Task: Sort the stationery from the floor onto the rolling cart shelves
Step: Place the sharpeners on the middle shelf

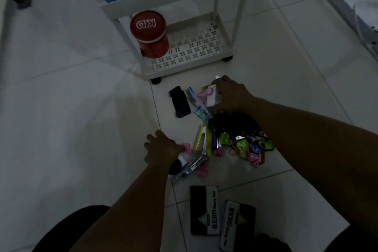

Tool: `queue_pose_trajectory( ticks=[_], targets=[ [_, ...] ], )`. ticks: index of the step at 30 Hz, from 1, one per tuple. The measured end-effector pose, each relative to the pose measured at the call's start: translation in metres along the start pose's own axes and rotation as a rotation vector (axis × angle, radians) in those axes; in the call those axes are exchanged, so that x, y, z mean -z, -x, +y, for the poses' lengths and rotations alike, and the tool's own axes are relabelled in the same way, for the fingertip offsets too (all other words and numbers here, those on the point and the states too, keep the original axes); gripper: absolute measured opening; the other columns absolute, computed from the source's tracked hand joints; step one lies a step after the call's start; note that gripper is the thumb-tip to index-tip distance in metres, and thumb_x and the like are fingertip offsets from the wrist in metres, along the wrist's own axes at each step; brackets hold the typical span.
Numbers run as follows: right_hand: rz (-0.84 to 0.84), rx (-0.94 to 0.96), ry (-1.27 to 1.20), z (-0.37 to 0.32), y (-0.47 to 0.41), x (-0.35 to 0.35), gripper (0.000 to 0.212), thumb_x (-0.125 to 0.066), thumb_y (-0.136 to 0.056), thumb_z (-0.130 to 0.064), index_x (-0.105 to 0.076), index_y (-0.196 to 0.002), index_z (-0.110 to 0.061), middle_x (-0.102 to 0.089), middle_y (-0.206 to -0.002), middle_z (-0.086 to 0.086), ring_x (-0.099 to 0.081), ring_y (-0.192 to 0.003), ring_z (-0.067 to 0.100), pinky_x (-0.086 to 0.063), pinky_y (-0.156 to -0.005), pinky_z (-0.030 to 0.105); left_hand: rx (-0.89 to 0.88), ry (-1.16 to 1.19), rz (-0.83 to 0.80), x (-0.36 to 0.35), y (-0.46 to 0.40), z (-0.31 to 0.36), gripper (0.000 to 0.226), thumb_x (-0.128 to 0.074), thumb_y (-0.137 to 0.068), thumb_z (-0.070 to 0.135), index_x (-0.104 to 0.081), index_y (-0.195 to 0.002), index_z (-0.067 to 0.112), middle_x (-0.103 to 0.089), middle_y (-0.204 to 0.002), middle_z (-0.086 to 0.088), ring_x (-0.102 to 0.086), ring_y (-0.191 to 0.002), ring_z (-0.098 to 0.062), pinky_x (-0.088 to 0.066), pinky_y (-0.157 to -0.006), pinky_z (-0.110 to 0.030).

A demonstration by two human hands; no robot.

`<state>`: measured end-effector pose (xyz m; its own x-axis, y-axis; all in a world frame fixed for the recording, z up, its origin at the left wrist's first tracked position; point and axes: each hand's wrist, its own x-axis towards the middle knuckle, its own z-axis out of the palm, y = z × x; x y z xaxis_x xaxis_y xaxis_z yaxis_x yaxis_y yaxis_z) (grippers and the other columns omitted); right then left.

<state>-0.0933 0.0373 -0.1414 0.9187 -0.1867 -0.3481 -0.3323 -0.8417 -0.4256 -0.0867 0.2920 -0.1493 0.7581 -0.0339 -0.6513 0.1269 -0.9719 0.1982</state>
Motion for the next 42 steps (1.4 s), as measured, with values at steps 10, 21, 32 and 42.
queue_pose_trajectory(
  ticks=[10,21,32,42],
  targets=[
    [-0.068,0.029,-0.768,-0.024,0.012,0.030,0.079,-0.078,-0.070,0.004,-0.043,-0.136,-0.021,-0.050,-0.129,0.009,-0.056,-0.112,0.026,-0.052,-0.084,0.030,0.108,0.315,-0.123,0.009,0.003,0.020,0.075,-0.081,-0.067,0.020,-0.045,-0.127,-0.008,-0.059,-0.113,-0.015,-0.061,-0.098,-0.026,-0.049,-0.080,-0.026],
    [-0.302,-0.097,-1.068,-0.047,0.021,0.026,0.060,-0.064,-0.083,-0.001,-0.048,-0.133,-0.032,-0.048,-0.127,0.011,-0.060,-0.105,0.036,-0.059,-0.076,0.044,0.034,1.025,-0.412,0.068,-0.006,0.050,0.044,-0.053,-0.083,0.043,-0.067,-0.105,0.007,-0.065,-0.095,-0.015,-0.062,-0.076,-0.030,-0.051,-0.066,-0.032],
    [-0.318,-0.053,-1.266,-0.055,0.012,0.041,0.063,-0.062,-0.078,0.013,-0.052,-0.130,-0.022,-0.054,-0.123,0.007,-0.064,-0.102,0.034,-0.058,-0.079,0.045,-0.241,1.209,-0.362,0.066,-0.014,0.068,0.036,-0.052,-0.095,0.027,-0.061,-0.108,-0.006,-0.065,-0.098,-0.027,-0.062,-0.071,-0.035,-0.051,-0.057,-0.033],
    [-0.191,-0.017,-0.977,-0.053,0.018,0.033,0.058,-0.084,-0.071,-0.024,-0.052,-0.119,-0.027,-0.057,-0.115,-0.006,-0.065,-0.093,0.010,-0.053,-0.063,0.016,-0.146,1.090,-0.151,0.047,-0.027,0.073,0.030,-0.059,-0.093,0.021,-0.062,-0.121,0.008,-0.066,-0.101,-0.011,-0.065,-0.077,-0.021,-0.058,-0.059,-0.029]
  ],
)
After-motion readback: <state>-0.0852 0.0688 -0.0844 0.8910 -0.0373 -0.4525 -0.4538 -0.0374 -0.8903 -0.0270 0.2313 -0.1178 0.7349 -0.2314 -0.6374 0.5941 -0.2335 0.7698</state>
